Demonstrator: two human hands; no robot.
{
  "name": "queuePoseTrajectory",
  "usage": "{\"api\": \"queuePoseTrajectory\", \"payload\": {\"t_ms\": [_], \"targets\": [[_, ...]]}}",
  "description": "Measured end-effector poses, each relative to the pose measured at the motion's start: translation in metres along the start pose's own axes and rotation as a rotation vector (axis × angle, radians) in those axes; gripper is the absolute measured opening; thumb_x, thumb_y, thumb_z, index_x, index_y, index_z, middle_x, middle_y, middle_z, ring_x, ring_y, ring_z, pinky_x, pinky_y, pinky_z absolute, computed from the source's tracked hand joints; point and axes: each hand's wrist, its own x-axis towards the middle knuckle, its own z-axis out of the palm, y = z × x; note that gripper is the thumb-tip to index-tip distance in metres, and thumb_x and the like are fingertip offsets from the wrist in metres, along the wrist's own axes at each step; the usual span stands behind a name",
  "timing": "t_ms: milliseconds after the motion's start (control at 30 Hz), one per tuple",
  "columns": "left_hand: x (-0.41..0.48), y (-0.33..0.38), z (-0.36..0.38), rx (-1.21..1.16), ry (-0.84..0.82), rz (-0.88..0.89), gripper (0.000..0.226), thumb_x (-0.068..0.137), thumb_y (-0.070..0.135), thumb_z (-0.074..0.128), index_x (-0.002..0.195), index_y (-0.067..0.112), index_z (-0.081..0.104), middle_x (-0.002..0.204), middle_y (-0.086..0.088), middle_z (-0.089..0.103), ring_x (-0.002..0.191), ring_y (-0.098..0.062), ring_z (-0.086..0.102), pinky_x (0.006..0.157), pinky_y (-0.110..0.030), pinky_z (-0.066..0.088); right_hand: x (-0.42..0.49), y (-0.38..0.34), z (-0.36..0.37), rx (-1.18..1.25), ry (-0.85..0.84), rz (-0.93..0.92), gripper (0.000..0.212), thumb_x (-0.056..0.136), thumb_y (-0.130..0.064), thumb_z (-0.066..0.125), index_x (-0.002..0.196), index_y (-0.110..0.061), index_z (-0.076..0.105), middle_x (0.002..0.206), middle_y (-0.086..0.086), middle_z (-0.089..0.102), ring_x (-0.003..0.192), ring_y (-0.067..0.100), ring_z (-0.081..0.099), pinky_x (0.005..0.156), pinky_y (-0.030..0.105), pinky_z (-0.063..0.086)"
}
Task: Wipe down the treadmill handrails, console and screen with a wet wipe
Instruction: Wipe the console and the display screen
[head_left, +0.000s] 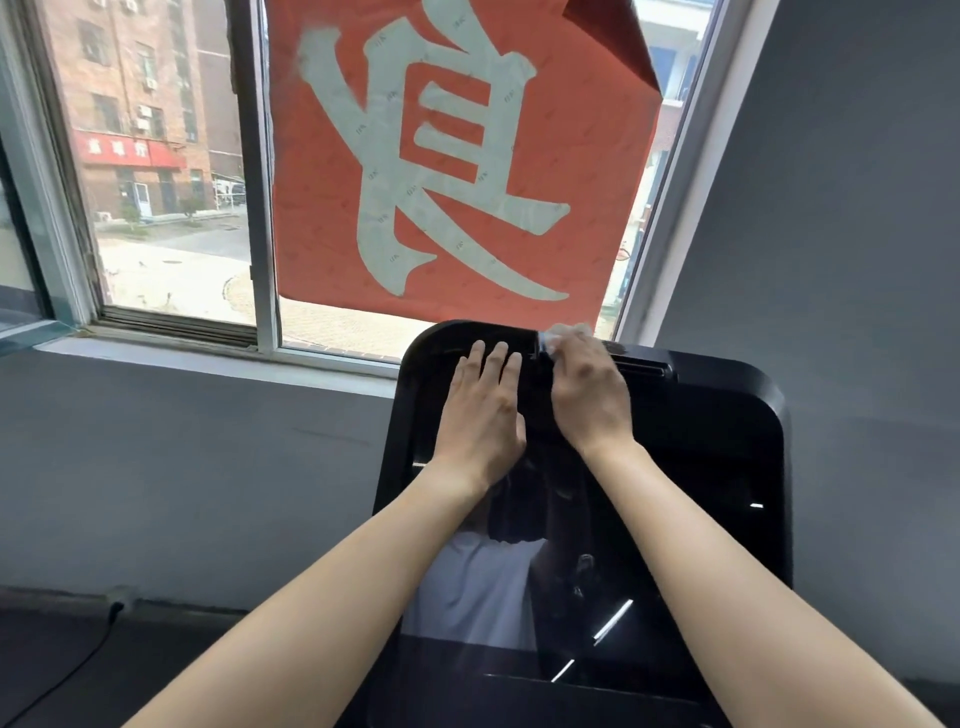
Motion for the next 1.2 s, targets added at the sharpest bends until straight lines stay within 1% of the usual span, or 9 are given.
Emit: {"api": "queuePoseTrajectory", "payload": {"t_ms": [133,233,333,400,467,633,800,1033,1200], "targets": [[0.003,0.006,0.002,0.081,0.007,-0.016,0.069,0.094,0.019,0.052,0.159,0.011,0.031,0.163,-0.015,0.03,0.155,-0.038,0.018,0.128,-0.048,0.013,0.005,0.014,-0.01,-0.05,-0.11,-0.106,0.027,0.107,-0.017,0.043,0.122,-0.018,0.065,0.14,-0.003,0.063,0.134,0.02,0.054,0.1,0.037,0.049],[0.005,0.009,0.002,0.114,-0.012,-0.025,0.067,0.096,0.021,0.051,0.159,0.011,0.029,0.162,-0.015,0.03,0.153,-0.039,0.019,0.128,-0.048,0.015,0.006,0.032,-0.024,-0.08,-0.033,0.089,0.024,0.106,-0.014,0.039,0.106,-0.015,0.062,0.114,0.009,0.069,0.108,0.031,0.064,0.077,0.035,0.045],[0.005,0.01,0.003,0.133,-0.035,-0.024,0.067,0.099,0.024,0.048,0.16,0.012,0.023,0.164,-0.014,0.024,0.154,-0.039,0.013,0.128,-0.046,0.014,0.007,0.029,-0.018,-0.044,0.046,0.208,0.026,0.104,-0.011,0.039,0.108,-0.012,0.064,0.113,0.011,0.068,0.112,0.032,0.06,0.091,0.041,0.049],[0.004,0.011,0.004,0.134,-0.037,-0.027,0.068,0.099,0.023,0.046,0.161,0.011,0.02,0.165,-0.014,0.021,0.156,-0.038,0.009,0.129,-0.045,0.012,0.005,0.014,-0.007,-0.016,0.009,0.115,0.03,0.103,-0.009,0.04,0.116,-0.015,0.066,0.126,0.007,0.066,0.127,0.03,0.056,0.107,0.044,0.047],[0.002,0.011,0.004,0.128,-0.037,-0.028,0.069,0.098,0.022,0.045,0.162,0.01,0.02,0.167,-0.013,0.02,0.157,-0.037,0.006,0.129,-0.043,0.009,0.0,0.002,0.003,0.045,-0.055,-0.011,0.034,0.103,-0.009,0.041,0.126,-0.017,0.065,0.141,0.002,0.061,0.14,0.025,0.048,0.111,0.04,0.045],[0.002,0.003,0.002,0.131,-0.033,0.0,0.071,0.096,0.021,0.047,0.162,0.011,0.023,0.167,-0.011,0.024,0.158,-0.033,0.01,0.128,-0.044,0.015,0.0,0.013,-0.005,0.007,-0.118,-0.128,0.039,0.105,-0.011,0.042,0.135,-0.023,0.063,0.15,-0.007,0.055,0.144,0.017,0.044,0.112,0.036,0.042],[0.0,0.002,0.0,0.125,-0.05,-0.003,0.07,0.099,0.024,0.048,0.162,0.012,0.021,0.168,-0.009,0.021,0.158,-0.032,0.008,0.128,-0.045,0.017,0.004,0.024,-0.004,0.026,-0.024,0.076,0.034,0.104,-0.009,0.044,0.128,-0.015,0.067,0.141,0.004,0.063,0.137,0.025,0.052,0.112,0.047,0.045],[0.004,0.022,0.0,0.061,-0.049,-0.108,0.066,0.102,0.032,0.046,0.16,0.01,0.023,0.167,-0.012,0.017,0.158,-0.035,0.004,0.128,-0.046,0.011,-0.001,0.032,-0.008,-0.025,-0.123,-0.072,0.038,0.104,-0.009,0.041,0.136,-0.016,0.061,0.149,0.003,0.056,0.143,0.022,0.045,0.116,0.042,0.041],[0.003,0.032,0.005,0.054,-0.018,-0.108,0.065,0.099,0.03,0.052,0.156,0.009,0.028,0.164,-0.013,0.023,0.156,-0.036,0.011,0.128,-0.049,0.013,-0.005,0.059,-0.028,-0.002,0.022,0.137,0.04,0.099,-0.005,0.038,0.116,-0.023,0.069,0.142,-0.005,0.06,0.139,0.019,0.048,0.109,0.041,0.046]]}}
